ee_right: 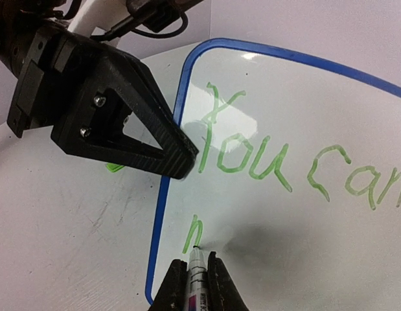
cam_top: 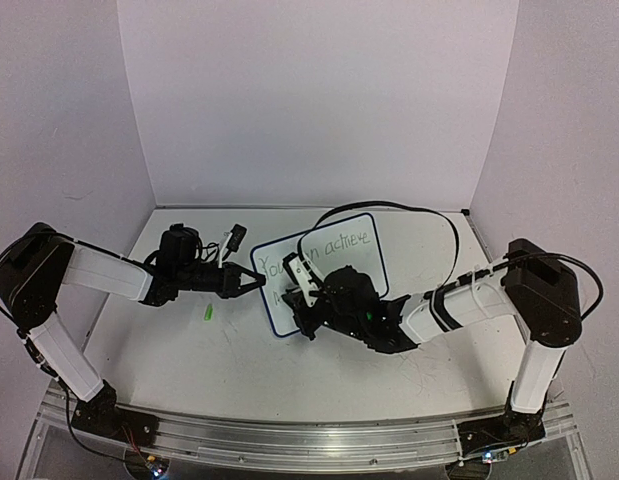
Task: Write a sentence on the whiteboard
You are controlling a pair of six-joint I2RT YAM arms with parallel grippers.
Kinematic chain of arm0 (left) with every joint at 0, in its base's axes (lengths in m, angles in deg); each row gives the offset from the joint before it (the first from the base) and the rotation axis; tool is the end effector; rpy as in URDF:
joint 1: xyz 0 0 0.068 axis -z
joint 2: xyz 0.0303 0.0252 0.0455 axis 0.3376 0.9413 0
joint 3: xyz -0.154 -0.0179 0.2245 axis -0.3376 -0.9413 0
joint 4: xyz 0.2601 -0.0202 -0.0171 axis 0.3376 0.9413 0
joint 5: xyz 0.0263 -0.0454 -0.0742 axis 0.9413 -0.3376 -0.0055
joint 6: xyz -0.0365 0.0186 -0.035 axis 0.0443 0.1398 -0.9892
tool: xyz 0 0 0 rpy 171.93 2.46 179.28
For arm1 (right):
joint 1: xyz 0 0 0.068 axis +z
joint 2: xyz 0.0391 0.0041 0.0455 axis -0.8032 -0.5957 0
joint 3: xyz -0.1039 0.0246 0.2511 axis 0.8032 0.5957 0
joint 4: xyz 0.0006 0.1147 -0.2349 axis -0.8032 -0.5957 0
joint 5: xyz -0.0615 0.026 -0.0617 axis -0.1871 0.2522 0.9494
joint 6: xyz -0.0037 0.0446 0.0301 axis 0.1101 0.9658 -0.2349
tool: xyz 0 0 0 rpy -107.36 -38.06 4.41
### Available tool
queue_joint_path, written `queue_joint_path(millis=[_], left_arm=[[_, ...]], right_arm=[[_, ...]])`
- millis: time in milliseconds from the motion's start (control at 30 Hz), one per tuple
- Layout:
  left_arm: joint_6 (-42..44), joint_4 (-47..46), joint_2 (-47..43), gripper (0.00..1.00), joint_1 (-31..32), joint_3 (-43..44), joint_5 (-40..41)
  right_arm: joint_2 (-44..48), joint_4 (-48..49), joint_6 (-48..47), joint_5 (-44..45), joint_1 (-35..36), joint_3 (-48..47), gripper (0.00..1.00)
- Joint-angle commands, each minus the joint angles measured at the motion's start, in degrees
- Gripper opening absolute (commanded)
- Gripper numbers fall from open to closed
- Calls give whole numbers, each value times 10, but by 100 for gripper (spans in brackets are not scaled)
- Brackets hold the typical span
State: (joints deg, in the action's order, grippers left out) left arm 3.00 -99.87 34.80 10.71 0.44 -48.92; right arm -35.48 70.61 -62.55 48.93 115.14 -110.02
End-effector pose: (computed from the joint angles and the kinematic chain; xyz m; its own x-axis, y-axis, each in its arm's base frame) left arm 0.2675 -0.1840 0.1786 -0.5967 0.1045 -0.7956 0.7570 0.4022 -0.5149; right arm 0.1965 0.3552 0.1832 -0.1416 -0.2460 -0.9589 -0.8140 0.5801 -0.0286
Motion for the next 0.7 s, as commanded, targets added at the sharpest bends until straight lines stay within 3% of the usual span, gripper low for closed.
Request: queue_joint_path(millis=[0, 667], left_arm=[[37, 36, 12, 0, 0, 7, 42], [37, 36, 11, 0, 0, 6, 41]], right_arm=[[4, -10, 18, 13, -4, 10, 0], [-3, 0, 0, 61, -15, -48, 0]])
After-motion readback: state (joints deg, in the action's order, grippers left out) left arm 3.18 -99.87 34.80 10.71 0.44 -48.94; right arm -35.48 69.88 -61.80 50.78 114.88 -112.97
